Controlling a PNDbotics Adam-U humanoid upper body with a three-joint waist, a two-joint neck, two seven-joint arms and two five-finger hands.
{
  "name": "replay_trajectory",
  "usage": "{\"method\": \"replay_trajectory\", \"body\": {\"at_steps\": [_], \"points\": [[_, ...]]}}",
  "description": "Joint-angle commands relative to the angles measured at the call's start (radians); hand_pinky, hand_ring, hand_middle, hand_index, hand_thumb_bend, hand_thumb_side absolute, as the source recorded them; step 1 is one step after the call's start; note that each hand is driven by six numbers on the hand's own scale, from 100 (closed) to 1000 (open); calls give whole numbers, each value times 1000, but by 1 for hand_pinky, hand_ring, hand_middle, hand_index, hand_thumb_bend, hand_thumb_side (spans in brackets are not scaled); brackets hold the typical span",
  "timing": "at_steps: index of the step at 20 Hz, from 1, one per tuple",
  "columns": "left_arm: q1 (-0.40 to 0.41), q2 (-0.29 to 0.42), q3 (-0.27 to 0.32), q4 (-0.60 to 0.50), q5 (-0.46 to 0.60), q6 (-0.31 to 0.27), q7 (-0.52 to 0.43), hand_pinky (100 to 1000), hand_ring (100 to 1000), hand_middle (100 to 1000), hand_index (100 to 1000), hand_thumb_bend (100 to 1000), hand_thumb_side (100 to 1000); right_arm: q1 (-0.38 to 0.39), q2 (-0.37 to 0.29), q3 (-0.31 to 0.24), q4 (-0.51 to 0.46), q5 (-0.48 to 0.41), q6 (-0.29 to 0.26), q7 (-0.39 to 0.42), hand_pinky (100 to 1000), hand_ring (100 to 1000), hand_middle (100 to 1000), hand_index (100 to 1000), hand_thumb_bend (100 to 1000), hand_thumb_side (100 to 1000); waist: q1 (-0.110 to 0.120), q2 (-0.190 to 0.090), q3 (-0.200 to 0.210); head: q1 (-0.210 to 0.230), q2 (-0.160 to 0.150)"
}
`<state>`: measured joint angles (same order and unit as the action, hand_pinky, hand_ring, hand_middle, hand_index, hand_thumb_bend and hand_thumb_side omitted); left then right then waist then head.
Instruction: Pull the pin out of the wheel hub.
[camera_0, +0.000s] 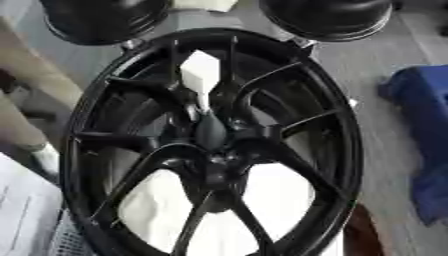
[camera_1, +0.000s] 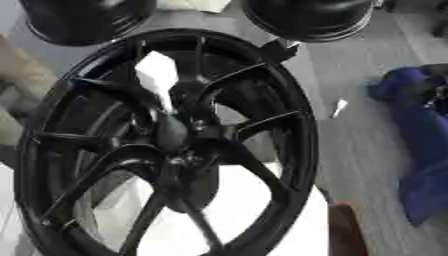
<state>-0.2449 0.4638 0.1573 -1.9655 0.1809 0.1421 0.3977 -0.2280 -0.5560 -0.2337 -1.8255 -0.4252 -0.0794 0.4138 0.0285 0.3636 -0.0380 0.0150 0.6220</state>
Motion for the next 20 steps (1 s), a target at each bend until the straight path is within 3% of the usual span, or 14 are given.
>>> {"method": "replay_trajectory", "body": {"at_steps": [1,6,9,10,11,15,20], "points": [[-9,26,7,-17,-3,0,-1,626,711,549,696,507,533,-4,-19,-10,-9,2,-2,2,826,627,610,797,100,781,-1,-14,-1,-3,-9],[-40,114,-11,-18,-23,10,-20,631,715,554,702,502,529,5,-27,-13,-12,5,-10,-1,826,627,609,797,100,779,1,-14,0,-21,-6],[-81,222,-22,-15,-69,25,-70,644,722,564,713,493,535,14,-30,-15,-17,7,-19,-3,826,627,609,797,100,779,-1,-10,-1,-33,-2],[-95,252,-21,-10,-84,29,-85,646,723,565,714,442,698,16,-31,-17,-18,6,-22,-4,826,627,609,797,100,778,-1,-9,-1,-34,-2],[-113,291,-21,-3,-99,31,-102,654,726,570,720,497,531,20,-33,-19,-19,7,-25,-5,826,627,609,797,100,779,-2,-8,-2,-36,0],[-184,444,-37,32,-143,19,-207,677,735,580,733,498,529,38,-35,-21,-18,16,-39,-7,826,627,609,797,100,787,-10,-9,-12,-42,6],[-275,595,-80,89,-176,-14,-413,712,748,604,754,503,545,55,-44,-25,-21,19,-60,-14,825,627,609,797,100,773,-13,-12,-25,-41,8]]}}
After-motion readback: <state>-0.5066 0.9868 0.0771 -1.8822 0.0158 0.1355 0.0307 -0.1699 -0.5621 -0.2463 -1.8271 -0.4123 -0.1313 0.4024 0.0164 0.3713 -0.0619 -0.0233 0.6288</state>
